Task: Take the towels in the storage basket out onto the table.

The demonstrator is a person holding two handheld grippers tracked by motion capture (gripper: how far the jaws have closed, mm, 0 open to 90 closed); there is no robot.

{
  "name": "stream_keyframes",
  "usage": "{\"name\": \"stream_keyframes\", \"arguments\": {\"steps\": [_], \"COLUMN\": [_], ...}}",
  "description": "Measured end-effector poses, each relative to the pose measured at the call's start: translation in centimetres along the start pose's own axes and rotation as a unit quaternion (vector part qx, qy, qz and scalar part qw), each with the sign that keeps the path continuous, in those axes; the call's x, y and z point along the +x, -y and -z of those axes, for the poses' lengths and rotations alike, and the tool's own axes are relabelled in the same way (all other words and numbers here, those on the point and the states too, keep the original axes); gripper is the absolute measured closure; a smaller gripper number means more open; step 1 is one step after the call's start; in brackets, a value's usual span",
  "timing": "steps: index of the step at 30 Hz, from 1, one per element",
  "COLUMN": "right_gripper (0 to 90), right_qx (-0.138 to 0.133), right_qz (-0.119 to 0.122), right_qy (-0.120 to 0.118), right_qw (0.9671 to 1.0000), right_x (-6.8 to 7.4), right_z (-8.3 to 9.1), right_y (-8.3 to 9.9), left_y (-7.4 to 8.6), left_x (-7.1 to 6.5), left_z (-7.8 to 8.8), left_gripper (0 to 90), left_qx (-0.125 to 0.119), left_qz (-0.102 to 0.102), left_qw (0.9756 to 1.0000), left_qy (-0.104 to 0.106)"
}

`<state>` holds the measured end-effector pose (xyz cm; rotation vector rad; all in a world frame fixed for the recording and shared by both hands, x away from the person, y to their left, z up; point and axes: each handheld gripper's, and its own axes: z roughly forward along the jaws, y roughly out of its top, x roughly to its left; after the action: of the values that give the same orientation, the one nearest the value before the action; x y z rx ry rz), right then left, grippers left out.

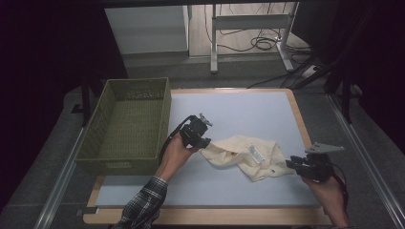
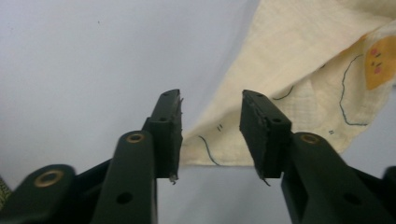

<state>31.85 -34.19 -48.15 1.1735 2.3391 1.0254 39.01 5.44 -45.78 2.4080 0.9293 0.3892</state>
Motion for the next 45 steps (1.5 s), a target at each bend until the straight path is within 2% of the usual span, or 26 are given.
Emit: {"name": "stream_keyframes", "arguments": {"steps": [6,8,10,11,14,16,18,19,21,24,25,28,29,31,36,39,43,45], "right_gripper": [66.3,66.2,66.0,66.0,66.6,71.2,81.8,84.1,85.4,85.5,85.5,85.6,85.6,85.6,85.6,85.5,85.5,85.5], "right_qx": [0.005,0.009,0.019,0.025,0.04,0.057,0.055,0.056,0.052,0.038,0.032,0.013,0.009,0.004,-0.002,-0.014,-0.021,-0.023], "right_qz": [0.024,0.04,0.056,0.064,0.083,0.097,0.109,0.112,0.107,0.102,0.099,0.088,0.087,0.083,0.08,0.071,0.067,0.07], "right_qy": [-0.038,-0.05,-0.048,-0.043,-0.027,-0.017,-0.004,-0.001,-0.005,-0.007,-0.008,-0.005,-0.002,-0.001,0.011,0.008,0.017,0.029], "right_qw": [0.999,0.9979,0.9971,0.9967,0.9954,0.9935,0.9925,0.9921,0.9929,0.994,0.9946,0.996,0.9962,0.9966,0.9967,0.9973,0.9974,0.9969], "right_x": [2.4,3.3,4.1,4.4,4.8,4.9,5.2,5.2,5.1,4.8,4.7,4.1,3.8,3.4,2.1,1.1,0.2,-0.3], "right_z": [-2.4,-3.4,-4.2,-4.6,-5.6,-6.4,-6.4,-6.3,-6.0,-5.3,-5.1,-4.1,-3.8,-3.5,-3.3,-3.5,-4.1,-4.7], "right_y": [-1.0,-1.2,-1.5,-1.6,-1.7,-1.6,-1.5,-1.6,-1.7,-2.1,-2.3,-3.3,-3.9,-4.6,-6.7,-8.2,-10.1,-11.5], "left_y": [0.6,0.9,1.1,1.2,1.5,1.7,1.9,2.1,2.3,2.5,2.5,2.3,2.1,1.6,0.5,-0.6,-1.7,-2.2], "left_x": [-0.3,-0.4,-0.4,-0.3,-0.1,0.0,0.2,0.4,0.6,1.0,1.1,0.7,0.5,0.5,1.2,2.1,3.0,3.7], "left_z": [-0.6,-1.1,-1.6,-2.0,-2.8,-3.5,-4.1,-4.6,-5.2,-5.4,-5.4,-5.4,-5.4,-5.1,-4.1,-3.5,-3.5,-3.9], "left_gripper": [55.2,53.7,52.0,52.1,51.6,49.4,48.1,48.1,48.5,56.9,59.6,79.1,84.4,86.1,86.0,85.5,85.2,84.3], "left_qx": [-0.002,0.001,0.002,0.004,0.005,0.014,0.021,0.026,0.032,0.023,0.021,0.024,0.029,0.029,0.009,0.001,-0.002,0.002], "left_qz": [0.006,0.01,0.02,0.032,0.044,0.051,0.053,0.053,0.055,0.067,0.065,0.049,0.039,0.025,0.028,0.034,0.035,0.042], "left_qw": [0.9999,0.9998,0.9996,0.9994,0.999,0.9986,0.9983,0.9981,0.9975,0.9974,0.9976,0.9984,0.9988,0.9992,0.9988,0.998,0.9967,0.9958], "left_qy": [0.012,0.016,0.018,0.015,0.004,-0.002,-0.012,-0.02,-0.031,-0.014,-0.008,0.008,-0.001,-0.013,-0.039,-0.053,-0.073,-0.082]}}
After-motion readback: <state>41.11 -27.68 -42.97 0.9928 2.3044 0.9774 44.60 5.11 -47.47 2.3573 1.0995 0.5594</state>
